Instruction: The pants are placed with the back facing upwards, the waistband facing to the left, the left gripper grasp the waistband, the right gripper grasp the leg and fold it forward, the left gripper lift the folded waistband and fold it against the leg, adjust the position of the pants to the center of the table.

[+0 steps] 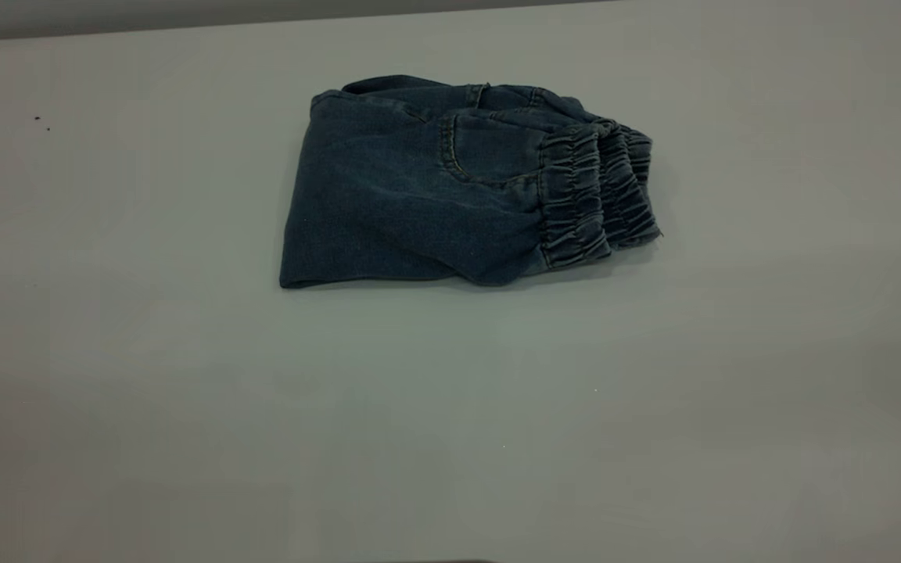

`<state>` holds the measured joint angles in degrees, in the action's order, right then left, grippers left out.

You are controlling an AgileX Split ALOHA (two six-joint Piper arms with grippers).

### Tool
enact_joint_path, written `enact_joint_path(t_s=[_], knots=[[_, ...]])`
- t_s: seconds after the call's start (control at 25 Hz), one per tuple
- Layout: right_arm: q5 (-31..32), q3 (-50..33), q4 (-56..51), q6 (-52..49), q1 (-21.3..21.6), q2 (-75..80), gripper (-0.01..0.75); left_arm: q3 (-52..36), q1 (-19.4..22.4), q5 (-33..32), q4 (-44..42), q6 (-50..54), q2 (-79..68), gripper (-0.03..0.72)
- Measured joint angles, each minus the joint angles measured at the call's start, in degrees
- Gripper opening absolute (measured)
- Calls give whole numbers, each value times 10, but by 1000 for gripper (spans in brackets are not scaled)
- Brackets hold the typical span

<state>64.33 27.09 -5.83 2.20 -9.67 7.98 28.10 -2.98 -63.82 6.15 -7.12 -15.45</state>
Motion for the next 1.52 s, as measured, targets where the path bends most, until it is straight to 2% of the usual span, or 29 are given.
enact_joint_path(t_s=[0.12,0.24,0.6,1.52], knots=[[2,0,0,1,42,-57,316,0,8,0,0,0,35,574],[5,0,-2,1,57,-84,316,0,8,-2,0,0,72,574],[6,0,-13,1,58,-86,316,0,8,-7,0,0,164,574],[6,0,-13,1,58,-86,316,0,8,-8,0,1,165,574]])
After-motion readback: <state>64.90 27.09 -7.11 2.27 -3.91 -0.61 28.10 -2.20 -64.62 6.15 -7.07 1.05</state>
